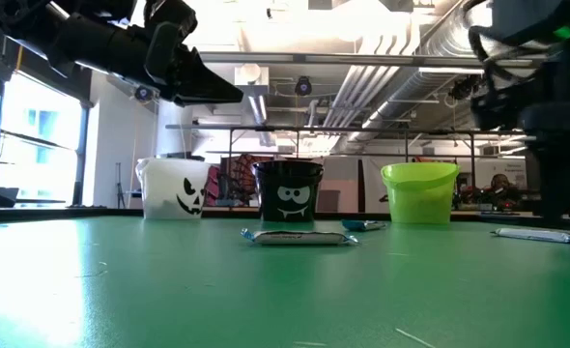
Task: Sort candy by brand, put in halloween buckets
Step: Put the white chocolate bar into the white bucket
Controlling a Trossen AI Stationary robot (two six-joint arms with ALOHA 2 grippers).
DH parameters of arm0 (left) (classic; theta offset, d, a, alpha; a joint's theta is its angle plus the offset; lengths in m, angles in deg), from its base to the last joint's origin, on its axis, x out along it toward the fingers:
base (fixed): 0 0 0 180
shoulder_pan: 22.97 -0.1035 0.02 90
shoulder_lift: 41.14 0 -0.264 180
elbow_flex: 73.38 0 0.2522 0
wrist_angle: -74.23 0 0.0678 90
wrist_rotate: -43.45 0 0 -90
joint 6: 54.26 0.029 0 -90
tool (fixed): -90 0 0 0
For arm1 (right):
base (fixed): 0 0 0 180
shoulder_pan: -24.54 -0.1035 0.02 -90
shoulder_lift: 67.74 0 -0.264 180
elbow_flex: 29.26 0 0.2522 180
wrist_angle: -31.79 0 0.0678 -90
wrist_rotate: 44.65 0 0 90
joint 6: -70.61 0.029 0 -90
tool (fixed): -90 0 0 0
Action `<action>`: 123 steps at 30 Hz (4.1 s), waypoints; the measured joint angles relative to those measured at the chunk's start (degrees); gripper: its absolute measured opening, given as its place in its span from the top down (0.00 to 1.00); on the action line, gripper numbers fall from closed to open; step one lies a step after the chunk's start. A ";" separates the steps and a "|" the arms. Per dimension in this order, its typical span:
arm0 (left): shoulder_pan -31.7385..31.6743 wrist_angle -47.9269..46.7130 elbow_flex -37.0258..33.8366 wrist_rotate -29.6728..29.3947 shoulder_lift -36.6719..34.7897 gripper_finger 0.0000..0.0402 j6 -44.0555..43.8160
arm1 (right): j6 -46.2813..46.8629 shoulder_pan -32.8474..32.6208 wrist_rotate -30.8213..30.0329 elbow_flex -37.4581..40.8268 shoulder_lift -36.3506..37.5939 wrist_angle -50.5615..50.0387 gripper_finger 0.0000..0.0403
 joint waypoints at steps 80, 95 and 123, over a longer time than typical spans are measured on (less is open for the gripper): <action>4.24 -0.13 0.51 6.09 2.37 0.62 -6.97 | -45.13 0.28 -31.43 -19.17 -12.39 20.14 1.00; 5.35 -2.81 16.46 6.32 20.01 0.49 -13.38 | -53.44 2.31 -33.10 -19.17 -12.39 30.39 1.00; 6.34 -12.80 23.34 8.55 25.53 0.47 -11.67 | -45.58 1.59 -20.38 -19.23 -12.35 29.10 0.99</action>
